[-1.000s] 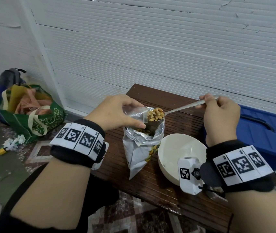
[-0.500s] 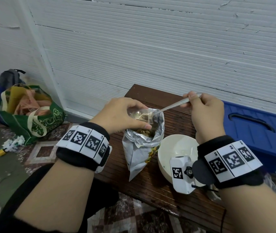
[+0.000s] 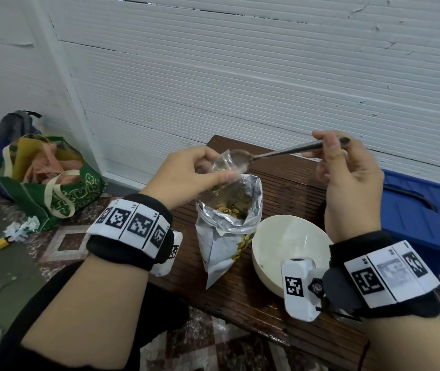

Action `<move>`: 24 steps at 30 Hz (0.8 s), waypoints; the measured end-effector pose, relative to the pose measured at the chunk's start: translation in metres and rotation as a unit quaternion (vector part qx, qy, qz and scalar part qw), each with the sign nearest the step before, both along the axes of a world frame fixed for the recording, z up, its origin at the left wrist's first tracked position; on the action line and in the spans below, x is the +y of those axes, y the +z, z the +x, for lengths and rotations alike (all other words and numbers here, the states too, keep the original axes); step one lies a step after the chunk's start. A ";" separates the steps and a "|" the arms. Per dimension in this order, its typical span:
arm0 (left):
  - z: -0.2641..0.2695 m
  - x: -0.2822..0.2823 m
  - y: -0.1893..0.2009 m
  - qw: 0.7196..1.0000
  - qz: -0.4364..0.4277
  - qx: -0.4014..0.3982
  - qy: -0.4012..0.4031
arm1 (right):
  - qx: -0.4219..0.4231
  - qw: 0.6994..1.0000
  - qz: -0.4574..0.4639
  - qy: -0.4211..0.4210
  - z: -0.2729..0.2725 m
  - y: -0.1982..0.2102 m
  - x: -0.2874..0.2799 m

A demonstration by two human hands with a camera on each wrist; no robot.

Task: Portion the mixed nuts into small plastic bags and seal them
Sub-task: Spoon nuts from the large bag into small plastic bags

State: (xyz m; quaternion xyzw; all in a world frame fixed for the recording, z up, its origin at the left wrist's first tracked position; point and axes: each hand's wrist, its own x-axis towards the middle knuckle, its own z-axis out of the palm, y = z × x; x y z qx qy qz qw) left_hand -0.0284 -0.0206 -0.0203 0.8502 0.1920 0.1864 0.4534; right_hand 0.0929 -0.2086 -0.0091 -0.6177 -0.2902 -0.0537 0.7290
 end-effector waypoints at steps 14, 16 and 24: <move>-0.006 0.005 0.003 0.998 -0.044 0.015 -0.044 | -0.098 0.985 -0.138 -0.031 -0.006 -0.012 -0.001; -0.006 0.003 0.004 0.998 -0.040 0.017 -0.047 | -0.150 0.971 -0.187 -0.010 -0.012 -0.018 0.005; -0.003 0.001 0.003 0.999 -0.012 0.038 -0.022 | -0.294 0.884 -0.363 -0.023 -0.030 -0.042 0.015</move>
